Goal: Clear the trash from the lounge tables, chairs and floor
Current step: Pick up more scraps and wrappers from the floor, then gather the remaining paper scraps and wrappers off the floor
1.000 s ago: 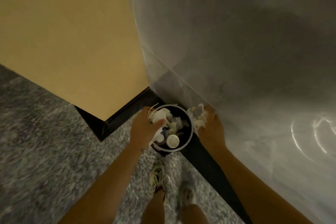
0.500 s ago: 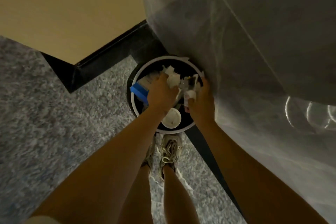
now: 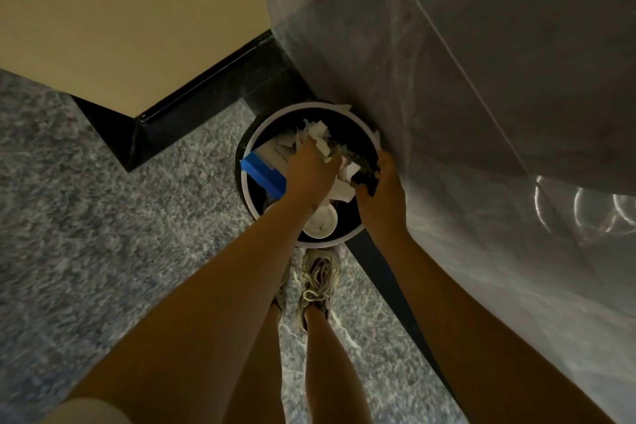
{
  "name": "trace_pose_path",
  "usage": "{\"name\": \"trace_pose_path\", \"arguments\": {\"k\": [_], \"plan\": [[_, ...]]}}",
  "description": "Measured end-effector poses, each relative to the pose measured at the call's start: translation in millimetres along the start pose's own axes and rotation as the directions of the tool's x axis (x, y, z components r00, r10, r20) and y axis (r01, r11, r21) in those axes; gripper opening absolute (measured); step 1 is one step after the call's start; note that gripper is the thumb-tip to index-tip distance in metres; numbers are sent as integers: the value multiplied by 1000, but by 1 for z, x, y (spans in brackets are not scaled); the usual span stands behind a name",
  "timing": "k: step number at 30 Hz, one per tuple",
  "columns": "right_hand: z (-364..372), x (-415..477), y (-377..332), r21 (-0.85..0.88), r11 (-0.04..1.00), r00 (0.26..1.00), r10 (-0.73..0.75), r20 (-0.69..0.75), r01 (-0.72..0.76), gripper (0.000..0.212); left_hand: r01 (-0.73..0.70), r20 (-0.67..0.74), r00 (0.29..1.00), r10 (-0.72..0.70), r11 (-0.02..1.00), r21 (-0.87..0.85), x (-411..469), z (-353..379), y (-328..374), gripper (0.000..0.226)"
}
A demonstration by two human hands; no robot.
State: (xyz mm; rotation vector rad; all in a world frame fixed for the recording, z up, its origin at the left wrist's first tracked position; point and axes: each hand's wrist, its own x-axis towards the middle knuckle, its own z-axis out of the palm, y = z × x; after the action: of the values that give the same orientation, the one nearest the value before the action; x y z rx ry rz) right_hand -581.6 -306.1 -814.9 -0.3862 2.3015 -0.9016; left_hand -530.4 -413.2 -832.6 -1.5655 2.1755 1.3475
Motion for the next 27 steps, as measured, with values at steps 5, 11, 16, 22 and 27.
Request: {"name": "trace_pose_path", "arguments": {"k": [5, 11, 16, 22, 27], "plan": [[-1, 0, -10, 45, 999, 1000, -11, -10, 12, 56, 9, 50, 999, -14, 995, 103, 1, -7, 8, 31], [-3, 1, -22, 68, 997, 999, -47, -15, 48, 51, -65, 84, 995, 52, 985, 159, -8, -12, 11, 35], [-11, -3, -35, 68, 994, 997, -80, -12, 81, 45, -117, 63, 992, 113, 991, 61, -17, -30, 14, 32], [-36, -12, -80, 24, 957, 958, -288, 8, 288, 38, -249, -74, 964, 256, 964, 98, -40, -89, 38, 32], [-61, -32, -162, -15, 868, 865, -494, 85, 497, 37, -363, -224, 900, 374, 928, 88, -84, -178, 73, 32]]}}
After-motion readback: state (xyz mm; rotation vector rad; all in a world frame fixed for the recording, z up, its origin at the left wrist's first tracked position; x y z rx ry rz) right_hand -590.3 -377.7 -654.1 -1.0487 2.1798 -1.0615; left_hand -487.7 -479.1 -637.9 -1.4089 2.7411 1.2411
